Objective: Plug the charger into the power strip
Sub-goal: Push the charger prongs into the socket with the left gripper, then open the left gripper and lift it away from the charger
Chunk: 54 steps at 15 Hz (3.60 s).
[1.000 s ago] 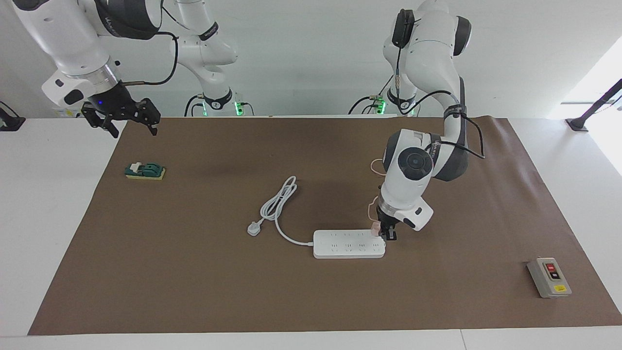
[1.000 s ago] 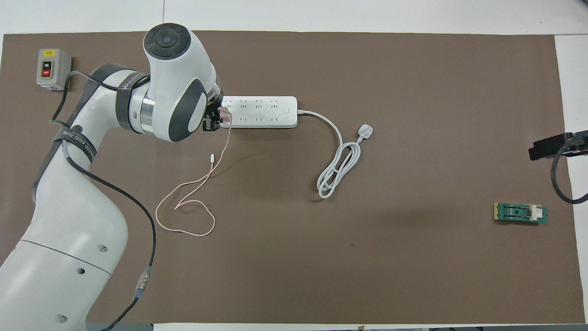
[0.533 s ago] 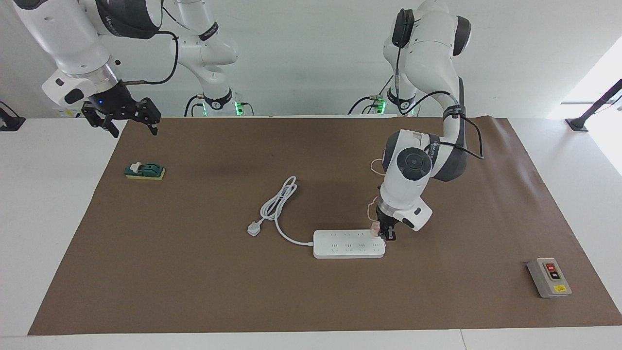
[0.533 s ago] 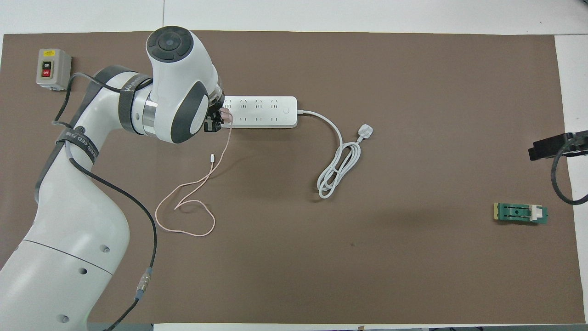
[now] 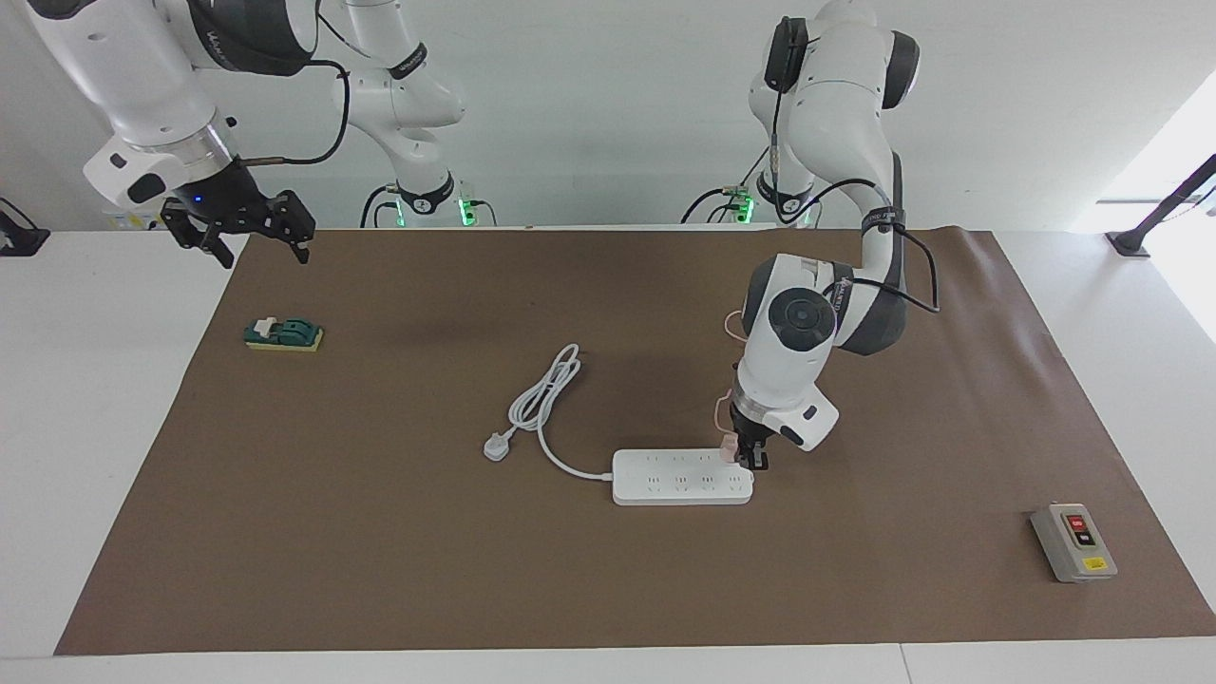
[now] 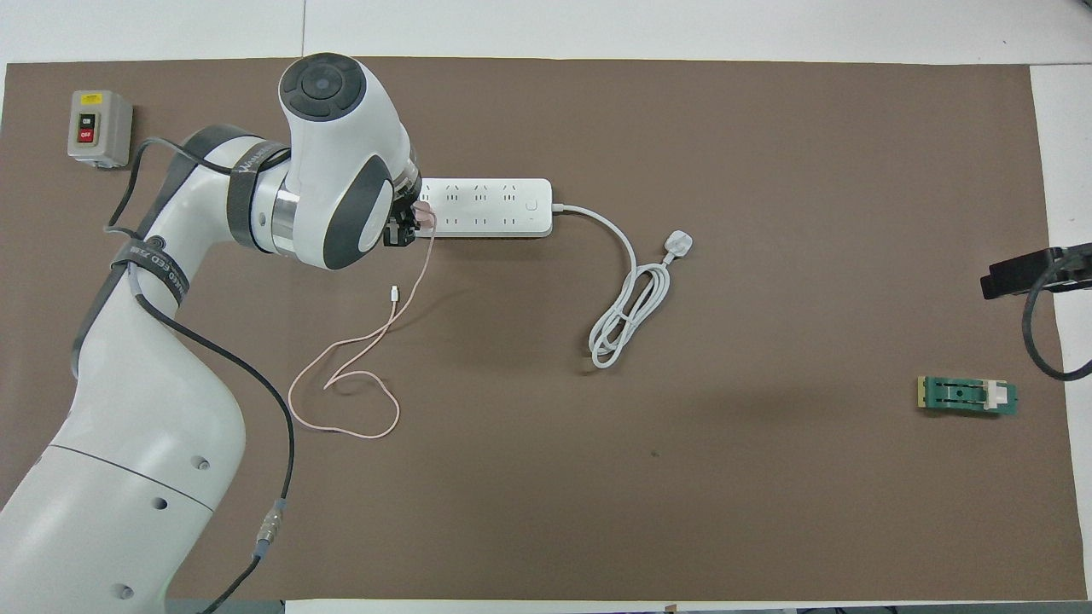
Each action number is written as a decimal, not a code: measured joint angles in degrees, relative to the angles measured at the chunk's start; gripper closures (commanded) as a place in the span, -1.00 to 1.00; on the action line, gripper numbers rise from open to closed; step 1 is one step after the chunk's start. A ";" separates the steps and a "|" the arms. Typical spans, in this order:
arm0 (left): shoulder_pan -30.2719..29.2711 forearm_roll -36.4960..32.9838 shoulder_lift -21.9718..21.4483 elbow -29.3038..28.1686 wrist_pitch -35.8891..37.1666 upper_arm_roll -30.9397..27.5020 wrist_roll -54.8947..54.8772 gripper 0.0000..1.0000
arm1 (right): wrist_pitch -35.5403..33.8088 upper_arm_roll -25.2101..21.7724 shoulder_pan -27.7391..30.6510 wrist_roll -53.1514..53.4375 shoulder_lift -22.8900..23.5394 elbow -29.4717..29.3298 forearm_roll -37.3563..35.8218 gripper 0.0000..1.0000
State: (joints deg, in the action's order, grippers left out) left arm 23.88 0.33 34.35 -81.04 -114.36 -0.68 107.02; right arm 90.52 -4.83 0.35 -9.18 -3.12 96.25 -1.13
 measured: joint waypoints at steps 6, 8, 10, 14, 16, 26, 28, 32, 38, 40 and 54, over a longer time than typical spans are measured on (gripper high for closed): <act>0.37 -1.10 -0.60 -1.26 -1.21 -0.03 -0.03 1.00 | -0.01 0.01 0.00 0.00 -0.01 0.00 0.00 -1.00; 0.66 -1.75 -0.61 -1.40 -1.38 -0.10 -0.03 1.00 | -0.01 0.02 0.00 0.00 -0.02 0.00 0.00 -1.00; 0.71 -1.89 -0.59 -1.91 -2.04 -0.10 -0.03 1.00 | -0.01 0.02 0.00 0.00 -0.02 0.00 0.00 -1.00; 0.74 -2.00 -0.76 -3.07 -3.56 -0.12 -0.03 1.00 | -0.01 0.02 0.00 0.00 -0.02 0.00 0.00 -1.00; 0.76 -2.09 -0.93 -3.39 -3.91 -0.12 -0.03 1.00 | -0.01 0.02 0.00 0.00 -0.02 0.00 0.00 -1.00; 1.55 -4.72 -1.05 -5.15 -6.31 -0.13 -0.18 1.00 | -0.01 0.02 0.00 0.00 -0.02 0.00 0.00 -1.00; 1.82 -5.77 -1.05 -5.17 -6.25 -0.09 -0.34 1.00 | -0.01 0.02 0.00 0.00 -0.02 0.00 0.00 -1.00; 1.95 -6.19 -1.05 -5.15 -6.21 -0.10 -0.59 1.00 | -0.01 0.02 0.00 0.00 -0.02 0.00 0.00 -1.00; 1.96 -6.18 -1.05 -5.15 -6.21 -0.10 -0.51 1.00 | -0.01 0.02 0.00 0.00 -0.02 0.00 0.00 -1.00; 1.96 -6.18 -1.05 -5.15 -6.21 -0.11 -0.45 1.00 | -0.01 0.02 0.00 0.00 -0.02 0.00 0.00 -1.00; 2.96 -7.86 -0.65 -4.34 -4.88 -0.56 -1.31 1.00 | -0.01 0.02 0.00 0.00 -0.02 0.00 0.00 -1.00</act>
State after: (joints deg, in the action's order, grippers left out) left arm 26.84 -7.53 33.70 -85.38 -119.24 -1.24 105.71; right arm 90.51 -4.82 0.35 -9.18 -3.14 96.25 -1.13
